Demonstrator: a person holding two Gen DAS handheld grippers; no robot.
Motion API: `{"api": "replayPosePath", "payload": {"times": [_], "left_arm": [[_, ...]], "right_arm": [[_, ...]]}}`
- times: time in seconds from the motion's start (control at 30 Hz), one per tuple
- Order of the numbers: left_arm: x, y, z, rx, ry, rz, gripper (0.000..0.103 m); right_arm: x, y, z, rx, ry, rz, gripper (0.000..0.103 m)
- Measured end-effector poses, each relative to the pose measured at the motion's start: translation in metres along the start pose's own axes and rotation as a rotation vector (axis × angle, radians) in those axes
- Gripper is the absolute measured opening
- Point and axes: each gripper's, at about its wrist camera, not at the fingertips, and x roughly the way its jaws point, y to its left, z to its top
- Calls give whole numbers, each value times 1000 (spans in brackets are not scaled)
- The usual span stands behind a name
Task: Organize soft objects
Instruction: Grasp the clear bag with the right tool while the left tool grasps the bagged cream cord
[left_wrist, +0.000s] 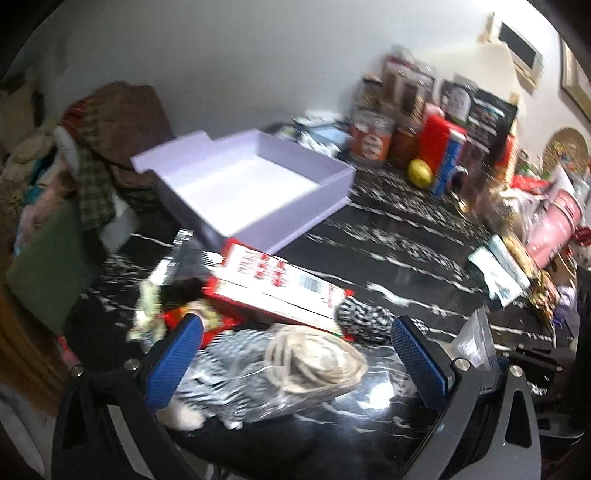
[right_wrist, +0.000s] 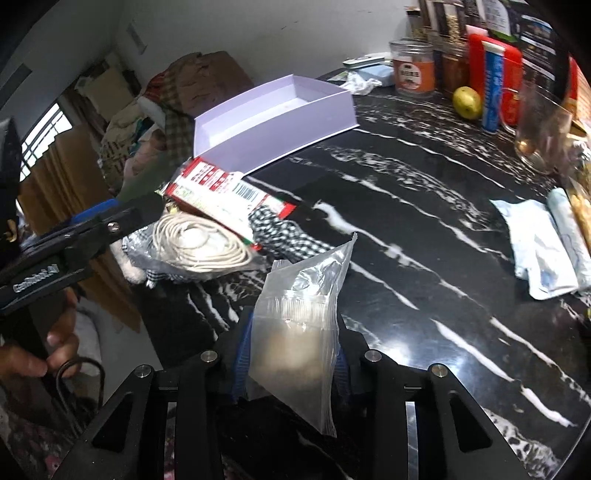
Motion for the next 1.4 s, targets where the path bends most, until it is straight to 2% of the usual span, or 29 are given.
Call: {"api": "replayPosePath", "payload": {"times": [0.13, 0.23, 0.53, 0.77, 1.0, 1.1, 1.13, 1.2, 1.23, 1.33, 1.37, 1.4], "left_arm": [[24, -3, -1, 8, 95, -17, 103], [28, -6, -7, 11, 126, -25, 103], [27, -23, -19, 60, 163, -41, 103], [30, -38, -22, 99, 151, -53, 103], [47, -48, -27, 157, 199, -1, 103], [52, -54, -30, 205, 204, 45, 103], [54, -56, -32, 232, 205, 70, 102], [56, -58, -33, 259, 201, 96, 92], [56, -58, -33, 271, 196, 106, 82], [58, -48, -30, 202, 210, 48, 80], [58, -46, -29, 185, 208, 35, 71], [57, -46, -28, 186, 201, 44, 68]], "right_arm": [[-6, -9, 2, 18, -16, -8, 37], [-10, -14, 4, 25, -31, -13, 37], [-11, -26, 5, 51, -36, -8, 37], [-21, -34, 2, 59, -62, -31, 37], [-26, -44, -3, 86, -69, -45, 37], [-29, -48, -3, 97, -80, -56, 37], [-30, -49, -3, 101, -81, -57, 37], [-30, -51, -3, 105, -82, -62, 37], [-29, -51, -3, 106, -81, -64, 37], [-28, -52, -4, 108, -76, -65, 37], [-28, -52, -4, 110, -75, -62, 37], [-27, -52, -4, 112, -74, -60, 37]]}}
